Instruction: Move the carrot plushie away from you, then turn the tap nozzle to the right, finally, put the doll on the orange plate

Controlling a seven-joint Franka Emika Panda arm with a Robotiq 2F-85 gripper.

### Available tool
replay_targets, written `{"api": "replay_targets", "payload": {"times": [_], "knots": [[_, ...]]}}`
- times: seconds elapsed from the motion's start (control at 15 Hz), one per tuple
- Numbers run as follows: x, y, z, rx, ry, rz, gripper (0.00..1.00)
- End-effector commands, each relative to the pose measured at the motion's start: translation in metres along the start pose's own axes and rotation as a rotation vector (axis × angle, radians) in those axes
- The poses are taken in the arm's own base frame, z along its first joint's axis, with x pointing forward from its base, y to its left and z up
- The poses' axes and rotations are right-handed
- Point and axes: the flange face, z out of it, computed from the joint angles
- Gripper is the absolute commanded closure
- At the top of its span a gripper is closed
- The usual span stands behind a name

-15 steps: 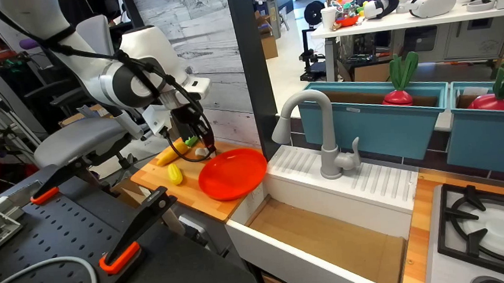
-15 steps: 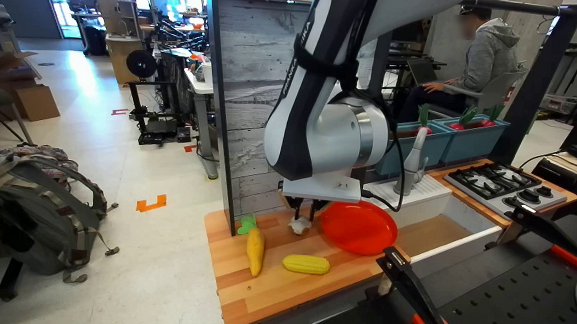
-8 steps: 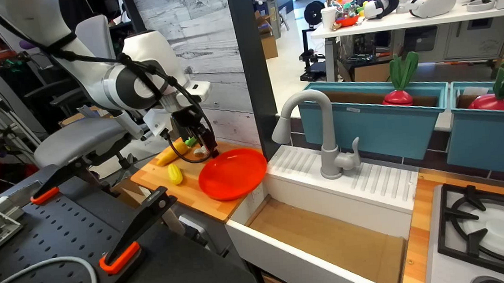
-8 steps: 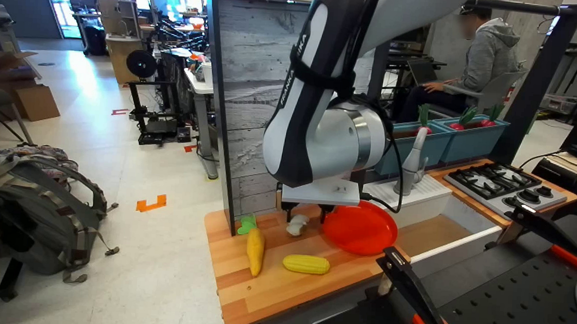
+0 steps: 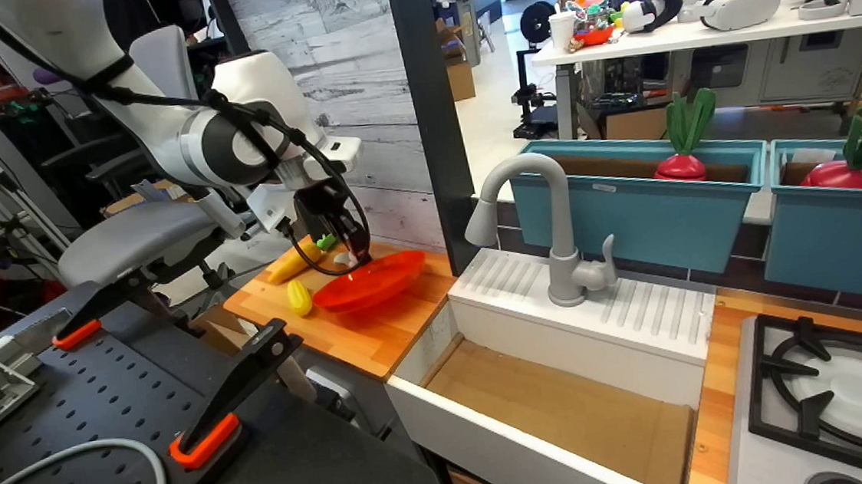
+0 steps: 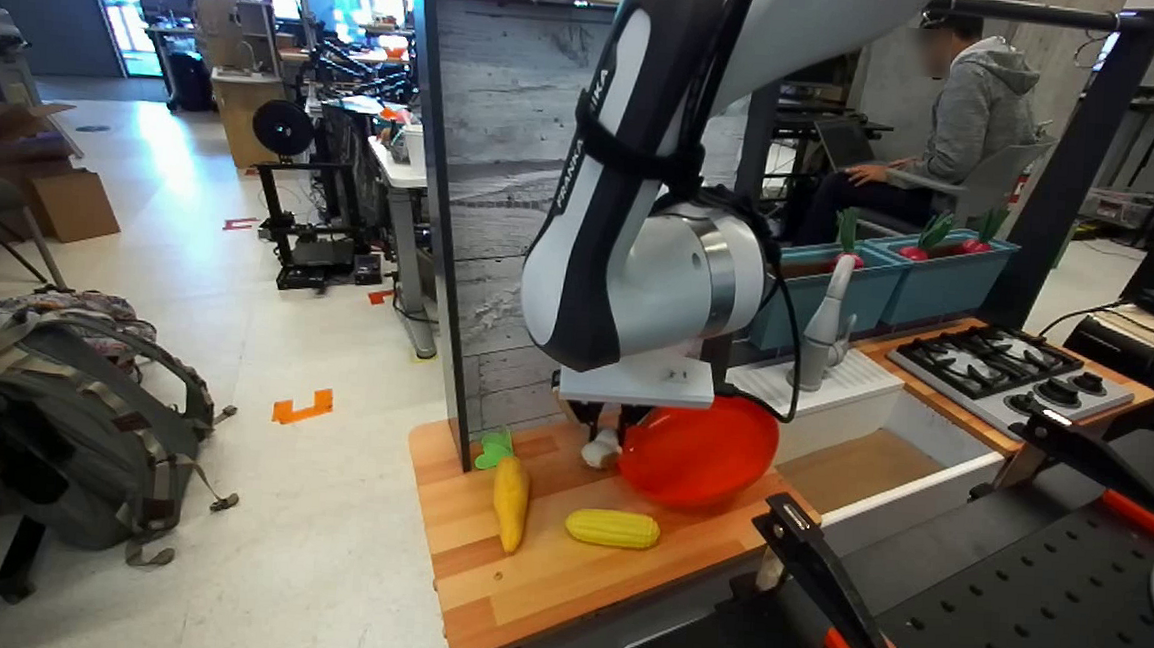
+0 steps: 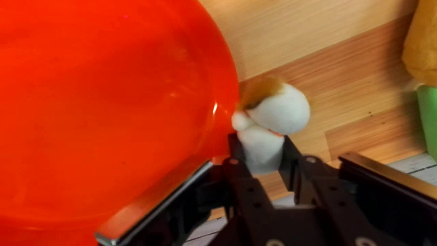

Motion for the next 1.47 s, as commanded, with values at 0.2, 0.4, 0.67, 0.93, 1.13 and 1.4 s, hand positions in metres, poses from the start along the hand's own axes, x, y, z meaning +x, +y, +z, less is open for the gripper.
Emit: {"api": "replay_targets", "payload": {"times": [0.2, 0.4, 0.67, 0.93, 1.13, 1.4], "knots": [[0.006, -0.002, 0.003, -0.011, -0.005, 0.001, 0.96], [0.007, -0.002, 0.0, -0.002, 0.0, 0.003, 0.97], [0.009, 0.002, -0.019, 0.036, 0.02, 0.016, 0.97], [0.014, 0.017, -0.042, 0.068, 0.058, 0.045, 0.97], [0.013, 0.042, -0.049, 0.076, 0.073, 0.071, 0.97], [0.002, 0.08, -0.042, 0.067, 0.067, 0.11, 0.97]]}}
